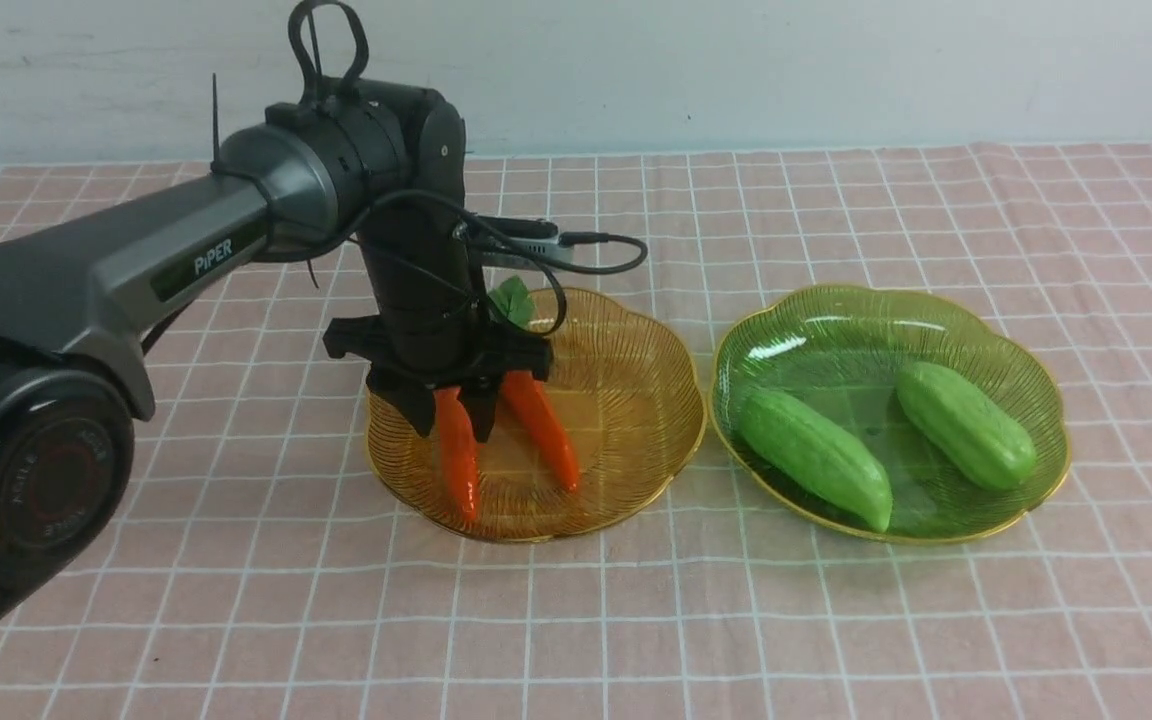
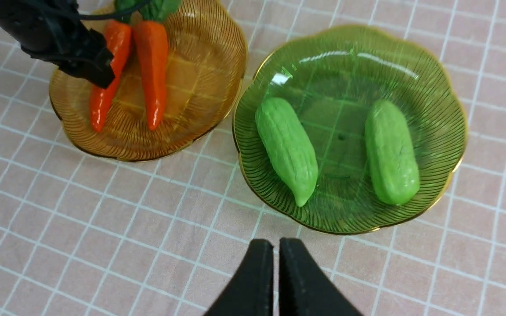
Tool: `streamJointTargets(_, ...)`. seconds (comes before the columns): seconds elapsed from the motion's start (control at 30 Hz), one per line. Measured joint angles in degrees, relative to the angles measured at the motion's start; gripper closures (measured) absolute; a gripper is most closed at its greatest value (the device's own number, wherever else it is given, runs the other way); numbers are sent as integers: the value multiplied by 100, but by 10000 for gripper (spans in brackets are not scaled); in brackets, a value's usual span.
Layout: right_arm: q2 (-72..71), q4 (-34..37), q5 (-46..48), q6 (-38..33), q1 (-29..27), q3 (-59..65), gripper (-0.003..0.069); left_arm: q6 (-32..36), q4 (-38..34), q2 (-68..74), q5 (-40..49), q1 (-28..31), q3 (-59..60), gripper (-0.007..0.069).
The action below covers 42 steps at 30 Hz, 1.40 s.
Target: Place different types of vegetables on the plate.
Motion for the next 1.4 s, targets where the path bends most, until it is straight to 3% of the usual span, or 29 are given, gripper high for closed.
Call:
streamJointTargets(0.23,-1913,-485,-407,0,0,1464,673,0,213,-221,0,0,-348,267)
streamJointTargets(0.3,-2463,-517,-1035,0,0,2087,674,0,222,-284,0,0,-367,267)
streamJointTargets(0.4,-3439,-414,-3034,-135,0,3662,674,0,246,-354,8,0,-395,267)
streamJointTargets(0.53,-3793,-44,-4865,-325,0,4995,674,23,266,-354,15,0,-395,270)
streamJointTargets(0.7,-3811,157,-5957,-408,0,5432,674,201,300,-367,18,0,-395,362)
streamJointTargets(0.83,-3810,189,-6049,-423,0,5440,674,511,451,-619,22,0,-395,553)
streamJointTargets(0.93,-3810,189,-6038,-423,0,5446,674,844,527,-979,30,0,-395,616)
streamJointTargets(1.23,-4178,19,-6001,-423,-53,5765,674,1044,548,-1851,128,0,-395,625)
streamJointTargets(1.4,-5105,-674,-5390,-428,-755,6632,674,1044,554,-1901,144,0,-395,625)
